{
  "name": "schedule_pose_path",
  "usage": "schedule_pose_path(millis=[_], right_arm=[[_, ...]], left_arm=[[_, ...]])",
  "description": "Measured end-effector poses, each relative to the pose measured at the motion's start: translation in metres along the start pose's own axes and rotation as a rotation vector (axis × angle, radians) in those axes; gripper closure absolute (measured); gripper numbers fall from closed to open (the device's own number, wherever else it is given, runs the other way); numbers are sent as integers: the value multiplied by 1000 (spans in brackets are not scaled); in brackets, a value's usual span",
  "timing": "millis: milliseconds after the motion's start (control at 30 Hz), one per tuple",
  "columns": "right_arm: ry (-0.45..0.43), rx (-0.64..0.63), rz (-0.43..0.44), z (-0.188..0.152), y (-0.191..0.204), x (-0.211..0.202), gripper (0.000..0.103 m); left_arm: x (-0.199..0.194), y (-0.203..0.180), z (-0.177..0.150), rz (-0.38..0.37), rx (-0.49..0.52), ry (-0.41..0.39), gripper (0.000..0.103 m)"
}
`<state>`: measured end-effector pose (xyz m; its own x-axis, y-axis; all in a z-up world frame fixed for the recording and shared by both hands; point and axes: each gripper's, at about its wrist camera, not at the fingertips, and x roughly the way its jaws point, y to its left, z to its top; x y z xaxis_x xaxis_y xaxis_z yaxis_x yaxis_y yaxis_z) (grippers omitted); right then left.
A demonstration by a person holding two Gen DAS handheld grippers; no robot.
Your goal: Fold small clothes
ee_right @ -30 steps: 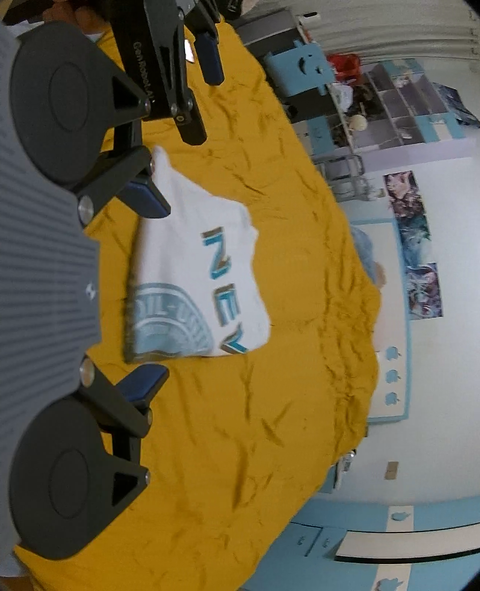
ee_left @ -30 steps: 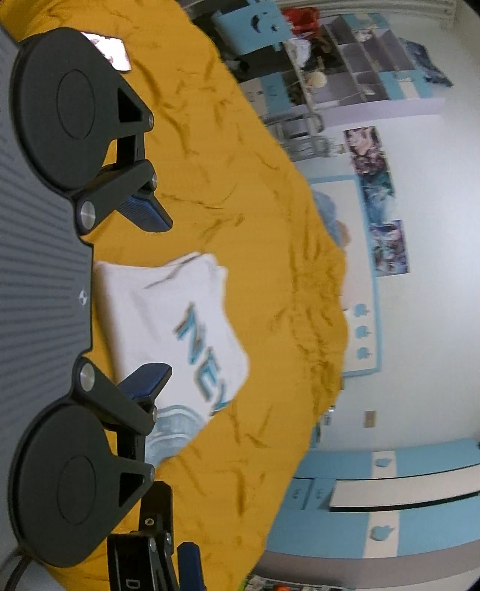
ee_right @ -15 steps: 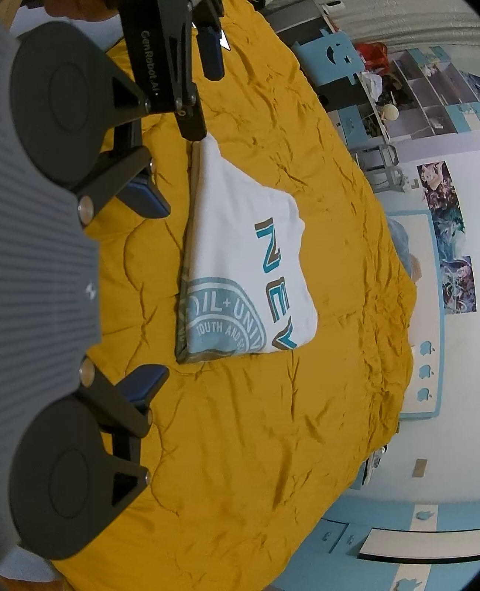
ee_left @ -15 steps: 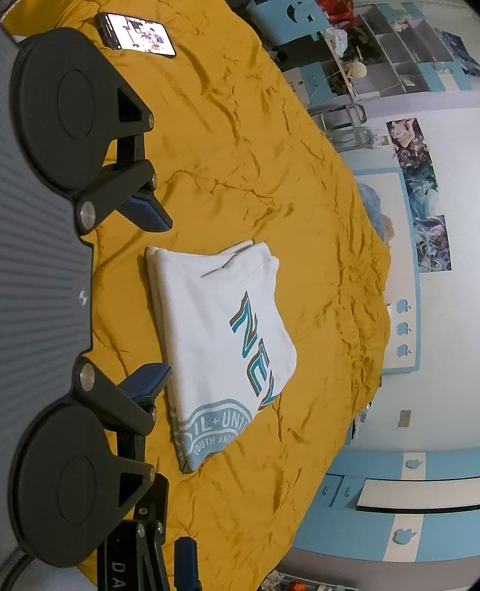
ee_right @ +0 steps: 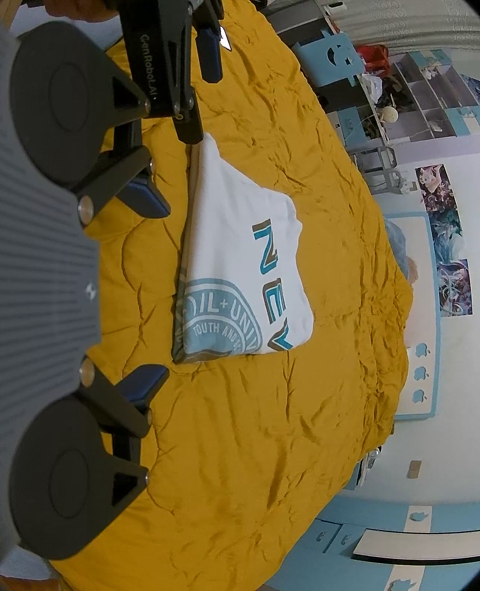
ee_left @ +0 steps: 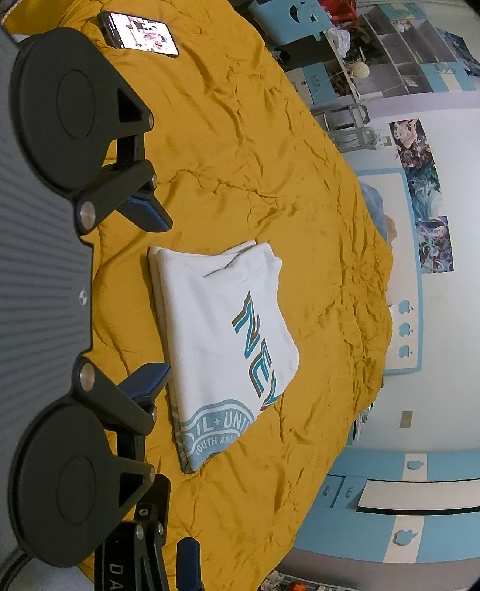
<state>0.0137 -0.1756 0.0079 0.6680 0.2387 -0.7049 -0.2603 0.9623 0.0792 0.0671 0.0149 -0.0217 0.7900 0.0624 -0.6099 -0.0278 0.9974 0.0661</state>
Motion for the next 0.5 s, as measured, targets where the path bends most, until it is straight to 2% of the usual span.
schedule_pose_path(millis=[500], right_arm=[[-3, 2, -3, -1, 0, 0, 21]], left_arm=[[0, 0, 0, 2, 1, 1, 9]])
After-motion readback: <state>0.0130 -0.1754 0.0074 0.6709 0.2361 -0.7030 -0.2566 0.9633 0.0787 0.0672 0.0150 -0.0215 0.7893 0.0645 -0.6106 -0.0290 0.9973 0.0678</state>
